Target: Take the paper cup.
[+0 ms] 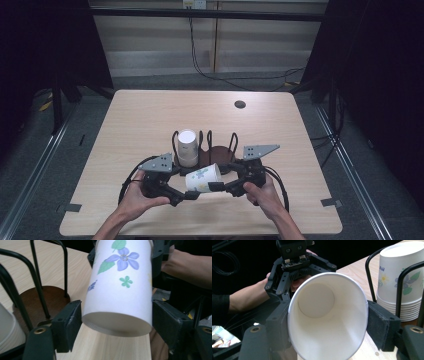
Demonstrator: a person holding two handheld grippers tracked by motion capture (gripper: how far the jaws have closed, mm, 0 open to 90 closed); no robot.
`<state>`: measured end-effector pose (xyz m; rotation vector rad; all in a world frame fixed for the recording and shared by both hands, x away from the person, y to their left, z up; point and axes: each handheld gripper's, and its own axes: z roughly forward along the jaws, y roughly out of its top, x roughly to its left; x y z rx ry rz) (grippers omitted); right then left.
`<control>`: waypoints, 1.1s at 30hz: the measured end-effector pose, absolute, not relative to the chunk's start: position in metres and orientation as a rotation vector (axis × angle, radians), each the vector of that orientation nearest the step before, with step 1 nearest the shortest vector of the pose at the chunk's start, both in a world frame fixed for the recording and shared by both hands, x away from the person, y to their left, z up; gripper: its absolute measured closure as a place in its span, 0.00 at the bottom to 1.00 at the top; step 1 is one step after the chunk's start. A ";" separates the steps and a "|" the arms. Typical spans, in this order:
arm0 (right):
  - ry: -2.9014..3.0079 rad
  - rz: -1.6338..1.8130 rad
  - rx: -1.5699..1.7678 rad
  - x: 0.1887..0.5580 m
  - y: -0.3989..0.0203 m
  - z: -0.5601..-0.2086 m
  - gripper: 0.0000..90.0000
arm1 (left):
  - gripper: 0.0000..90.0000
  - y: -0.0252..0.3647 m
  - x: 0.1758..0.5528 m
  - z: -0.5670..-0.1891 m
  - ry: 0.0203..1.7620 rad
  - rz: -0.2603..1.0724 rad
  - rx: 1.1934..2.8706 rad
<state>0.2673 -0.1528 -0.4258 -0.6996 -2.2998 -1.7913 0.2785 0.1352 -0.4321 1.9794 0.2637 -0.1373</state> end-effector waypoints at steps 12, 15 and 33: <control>-2.330 -1.780 -0.762 0.269 -0.158 -0.424 0.31 | 0.19 0.136 0.281 -0.437 0.327 -0.134 1.991; -2.338 -1.776 -0.779 0.269 -0.159 -0.423 0.31 | 0.18 0.138 0.283 -0.438 0.337 -0.131 2.016; -2.439 -1.752 -0.921 0.267 -0.181 -0.411 0.32 | 0.18 0.151 0.290 -0.438 0.375 -0.098 2.037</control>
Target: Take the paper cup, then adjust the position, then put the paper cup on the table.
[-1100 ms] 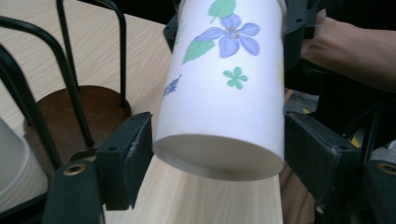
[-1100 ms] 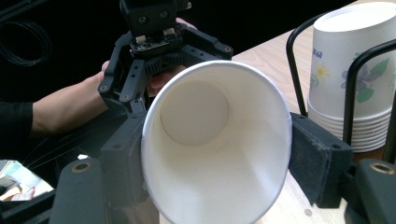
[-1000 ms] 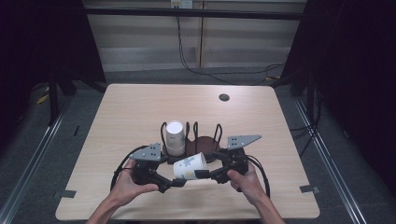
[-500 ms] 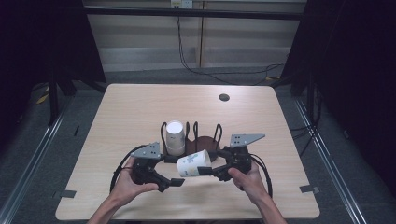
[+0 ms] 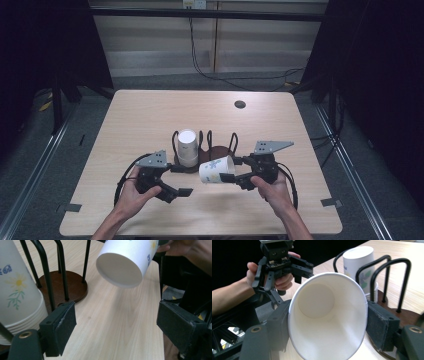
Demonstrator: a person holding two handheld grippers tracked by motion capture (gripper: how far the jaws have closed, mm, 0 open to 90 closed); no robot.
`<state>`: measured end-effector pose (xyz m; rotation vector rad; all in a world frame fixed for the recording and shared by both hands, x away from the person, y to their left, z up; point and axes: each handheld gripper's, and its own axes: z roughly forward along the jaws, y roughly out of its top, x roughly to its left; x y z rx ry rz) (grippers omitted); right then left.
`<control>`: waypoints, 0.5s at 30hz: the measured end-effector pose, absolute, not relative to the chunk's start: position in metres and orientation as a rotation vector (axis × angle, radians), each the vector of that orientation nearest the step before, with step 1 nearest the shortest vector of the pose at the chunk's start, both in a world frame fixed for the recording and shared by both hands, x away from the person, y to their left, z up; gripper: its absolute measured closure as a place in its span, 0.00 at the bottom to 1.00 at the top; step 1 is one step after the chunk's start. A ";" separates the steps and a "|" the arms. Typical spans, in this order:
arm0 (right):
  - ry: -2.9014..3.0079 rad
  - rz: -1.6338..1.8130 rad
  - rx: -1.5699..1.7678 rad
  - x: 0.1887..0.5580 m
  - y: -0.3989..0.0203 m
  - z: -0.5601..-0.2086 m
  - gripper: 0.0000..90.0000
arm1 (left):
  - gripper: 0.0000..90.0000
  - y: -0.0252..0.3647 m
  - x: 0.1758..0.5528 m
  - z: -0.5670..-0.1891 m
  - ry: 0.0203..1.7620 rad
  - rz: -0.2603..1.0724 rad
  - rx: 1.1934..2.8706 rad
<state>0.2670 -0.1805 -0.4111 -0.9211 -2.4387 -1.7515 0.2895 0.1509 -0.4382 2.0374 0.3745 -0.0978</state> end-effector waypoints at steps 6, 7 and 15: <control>-2.455 -1.710 -0.993 0.268 -0.189 -0.413 0.32 | 0.18 0.155 0.291 -0.437 0.391 -0.078 2.044; -2.458 -1.701 -1.004 0.268 -0.191 -0.413 0.32 | 0.18 0.156 0.292 -0.437 0.388 -0.075 2.045; -2.481 -1.646 -1.049 0.270 -0.203 -0.412 0.32 | 0.18 0.159 0.294 -0.438 0.409 -0.042 2.058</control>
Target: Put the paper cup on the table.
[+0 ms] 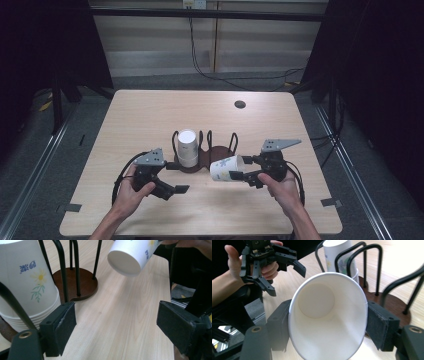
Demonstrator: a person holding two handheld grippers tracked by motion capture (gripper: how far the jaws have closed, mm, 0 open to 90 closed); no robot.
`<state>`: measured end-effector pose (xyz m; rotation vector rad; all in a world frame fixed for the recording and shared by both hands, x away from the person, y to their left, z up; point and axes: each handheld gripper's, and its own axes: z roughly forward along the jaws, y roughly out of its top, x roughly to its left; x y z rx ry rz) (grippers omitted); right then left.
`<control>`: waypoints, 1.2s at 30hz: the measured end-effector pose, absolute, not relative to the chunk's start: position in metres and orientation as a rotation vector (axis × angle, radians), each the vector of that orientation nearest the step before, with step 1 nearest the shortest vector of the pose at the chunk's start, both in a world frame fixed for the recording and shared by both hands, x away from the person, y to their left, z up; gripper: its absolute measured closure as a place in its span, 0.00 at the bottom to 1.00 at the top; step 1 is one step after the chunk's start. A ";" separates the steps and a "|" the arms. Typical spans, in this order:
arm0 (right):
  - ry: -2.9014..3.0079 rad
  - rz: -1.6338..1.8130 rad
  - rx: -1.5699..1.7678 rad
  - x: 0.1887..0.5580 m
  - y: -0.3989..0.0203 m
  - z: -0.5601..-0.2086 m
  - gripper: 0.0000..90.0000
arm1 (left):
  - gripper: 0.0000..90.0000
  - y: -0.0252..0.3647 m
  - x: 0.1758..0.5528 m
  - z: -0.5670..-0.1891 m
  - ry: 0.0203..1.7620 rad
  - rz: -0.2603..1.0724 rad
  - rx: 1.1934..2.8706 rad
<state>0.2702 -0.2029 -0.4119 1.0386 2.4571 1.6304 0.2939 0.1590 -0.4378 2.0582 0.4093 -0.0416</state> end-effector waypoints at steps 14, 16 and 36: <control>2.455 1.525 1.101 0.274 -0.219 -0.412 0.32 | 0.18 0.166 0.299 -0.441 0.441 -0.007 2.069; 2.455 1.514 1.108 0.275 -0.221 -0.411 0.32 | 0.18 0.167 0.299 -0.442 0.439 -0.009 2.067; 2.410 1.373 1.152 0.282 -0.245 -0.407 0.32 | 0.18 0.170 0.298 -0.444 0.438 0.001 2.083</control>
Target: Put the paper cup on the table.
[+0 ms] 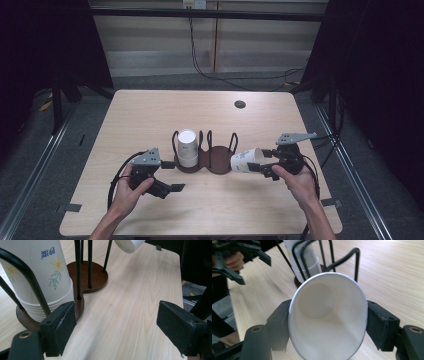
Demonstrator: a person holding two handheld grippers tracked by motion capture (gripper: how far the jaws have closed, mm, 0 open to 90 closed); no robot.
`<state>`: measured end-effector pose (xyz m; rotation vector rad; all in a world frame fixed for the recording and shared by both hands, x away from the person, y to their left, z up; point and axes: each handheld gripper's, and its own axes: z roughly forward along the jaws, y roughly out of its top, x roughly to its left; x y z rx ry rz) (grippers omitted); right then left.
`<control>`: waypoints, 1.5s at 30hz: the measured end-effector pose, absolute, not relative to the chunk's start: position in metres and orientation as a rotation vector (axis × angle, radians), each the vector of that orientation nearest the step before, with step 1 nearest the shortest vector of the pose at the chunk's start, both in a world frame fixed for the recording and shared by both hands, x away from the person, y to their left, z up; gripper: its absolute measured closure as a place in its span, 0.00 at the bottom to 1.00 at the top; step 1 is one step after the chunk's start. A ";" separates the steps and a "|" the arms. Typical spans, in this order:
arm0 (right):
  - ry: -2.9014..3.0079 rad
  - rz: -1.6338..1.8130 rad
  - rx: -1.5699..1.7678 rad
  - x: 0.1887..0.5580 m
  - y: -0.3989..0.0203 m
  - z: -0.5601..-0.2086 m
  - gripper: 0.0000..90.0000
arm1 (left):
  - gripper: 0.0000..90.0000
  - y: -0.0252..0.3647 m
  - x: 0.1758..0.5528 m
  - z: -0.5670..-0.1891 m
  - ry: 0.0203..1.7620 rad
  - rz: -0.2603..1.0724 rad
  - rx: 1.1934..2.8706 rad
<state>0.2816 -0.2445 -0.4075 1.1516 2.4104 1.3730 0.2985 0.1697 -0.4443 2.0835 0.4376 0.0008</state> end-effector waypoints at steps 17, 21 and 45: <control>2.469 1.148 1.232 0.299 -0.250 -0.408 0.31 | 0.18 0.172 0.297 -0.444 0.424 0.025 2.069; 2.486 1.080 1.244 0.305 -0.252 -0.406 0.31 | 0.18 0.175 0.297 -0.442 0.440 0.037 2.065; 2.565 0.734 1.345 0.347 -0.255 -0.405 0.30 | 0.18 0.183 0.294 -0.451 0.440 0.037 2.104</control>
